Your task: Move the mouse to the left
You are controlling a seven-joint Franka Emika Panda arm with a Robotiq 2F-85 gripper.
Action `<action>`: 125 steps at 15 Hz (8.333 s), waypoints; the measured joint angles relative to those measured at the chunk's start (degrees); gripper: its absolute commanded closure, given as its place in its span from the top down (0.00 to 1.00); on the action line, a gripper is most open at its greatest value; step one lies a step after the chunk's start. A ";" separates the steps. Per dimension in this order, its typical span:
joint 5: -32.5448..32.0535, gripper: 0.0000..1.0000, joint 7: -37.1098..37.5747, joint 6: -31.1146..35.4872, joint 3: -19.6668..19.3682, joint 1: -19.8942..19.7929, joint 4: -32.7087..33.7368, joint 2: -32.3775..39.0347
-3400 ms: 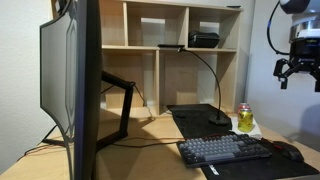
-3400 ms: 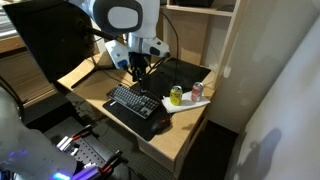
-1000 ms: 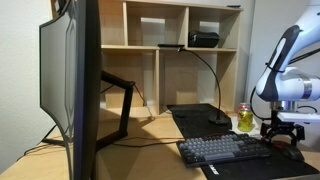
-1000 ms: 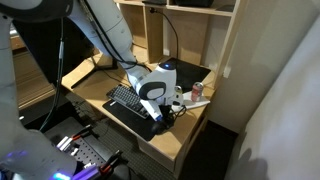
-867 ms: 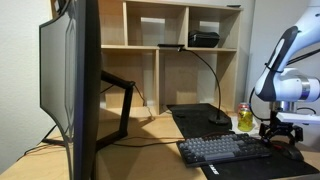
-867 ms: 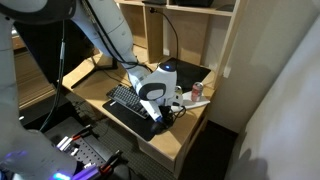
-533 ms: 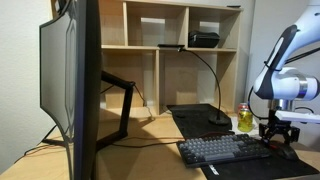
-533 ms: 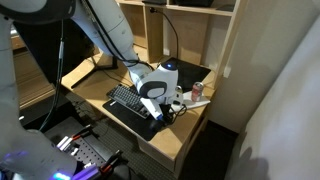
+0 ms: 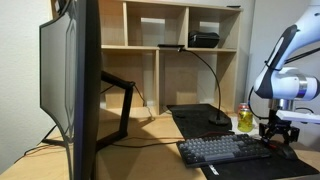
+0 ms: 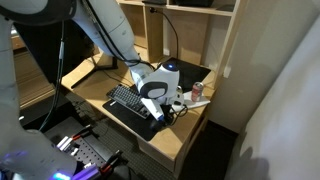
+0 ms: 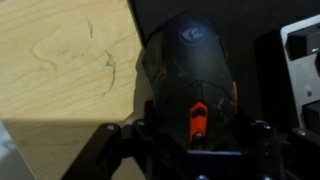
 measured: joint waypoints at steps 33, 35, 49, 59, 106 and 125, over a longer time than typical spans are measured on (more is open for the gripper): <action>13.22 0.50 -30.85 -26.36 2.00 28.49 -27.95 -52.11; 18.32 0.75 -30.88 -26.26 4.82 35.56 -27.37 -50.10; 29.60 0.75 -31.43 -19.00 15.98 42.63 -10.48 -25.18; 34.50 0.50 -27.47 -11.40 19.06 40.17 -11.66 -24.97; 19.90 0.75 34.90 18.28 22.61 34.35 -7.56 -15.56; 10.34 0.50 41.16 13.67 14.14 40.07 3.58 4.00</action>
